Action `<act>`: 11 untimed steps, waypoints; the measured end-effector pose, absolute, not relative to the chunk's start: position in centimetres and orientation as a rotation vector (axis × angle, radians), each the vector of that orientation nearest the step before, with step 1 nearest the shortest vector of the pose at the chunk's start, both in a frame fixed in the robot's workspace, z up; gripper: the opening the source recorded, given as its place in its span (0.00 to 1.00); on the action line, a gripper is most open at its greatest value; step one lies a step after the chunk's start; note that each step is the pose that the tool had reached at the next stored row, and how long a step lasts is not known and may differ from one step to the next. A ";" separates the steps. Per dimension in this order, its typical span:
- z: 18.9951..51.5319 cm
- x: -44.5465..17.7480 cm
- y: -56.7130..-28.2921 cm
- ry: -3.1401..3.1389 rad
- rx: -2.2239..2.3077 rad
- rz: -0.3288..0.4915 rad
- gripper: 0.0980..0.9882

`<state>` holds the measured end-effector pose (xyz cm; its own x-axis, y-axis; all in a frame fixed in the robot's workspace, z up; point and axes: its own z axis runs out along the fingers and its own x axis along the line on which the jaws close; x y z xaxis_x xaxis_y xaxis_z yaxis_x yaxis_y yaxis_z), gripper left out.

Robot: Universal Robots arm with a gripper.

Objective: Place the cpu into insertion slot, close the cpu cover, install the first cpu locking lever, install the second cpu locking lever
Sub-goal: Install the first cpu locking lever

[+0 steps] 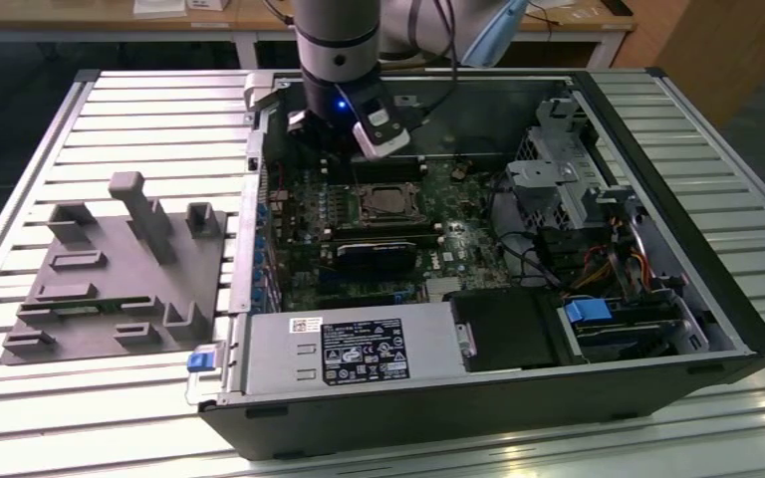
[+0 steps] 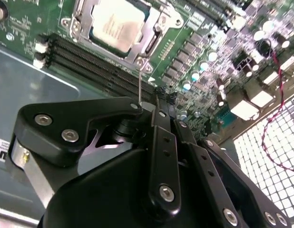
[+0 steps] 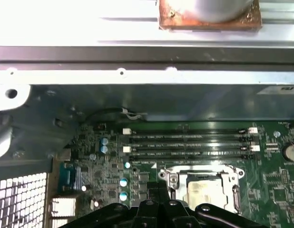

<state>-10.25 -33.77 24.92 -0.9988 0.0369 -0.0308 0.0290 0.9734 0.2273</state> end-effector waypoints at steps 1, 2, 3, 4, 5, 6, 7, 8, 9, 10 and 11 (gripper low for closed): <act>24.9 -10.3 -33.8 3.085 0.052 0.364 0.00; 24.9 -10.4 -33.8 3.084 0.052 0.373 0.00; 24.9 -10.4 -33.8 3.083 0.052 0.382 0.00; 24.9 -10.5 -33.8 3.082 0.052 0.393 0.00; 24.9 -10.6 -33.8 3.081 0.052 0.403 0.00; 24.9 -10.6 -33.8 3.080 0.053 0.412 0.00; 24.9 -10.7 -33.8 3.079 0.053 0.419 0.00; 24.9 -10.7 -33.8 3.077 0.053 0.430 0.00; 24.9 -10.7 -33.8 3.075 0.053 0.443 0.00; 24.9 -10.8 -33.8 3.074 0.054 0.456 0.00; 24.9 -10.8 -33.8 3.072 0.054 0.467 0.00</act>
<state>-10.80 -33.77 24.91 -0.9988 0.0392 -0.0281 0.0291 0.9542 0.2976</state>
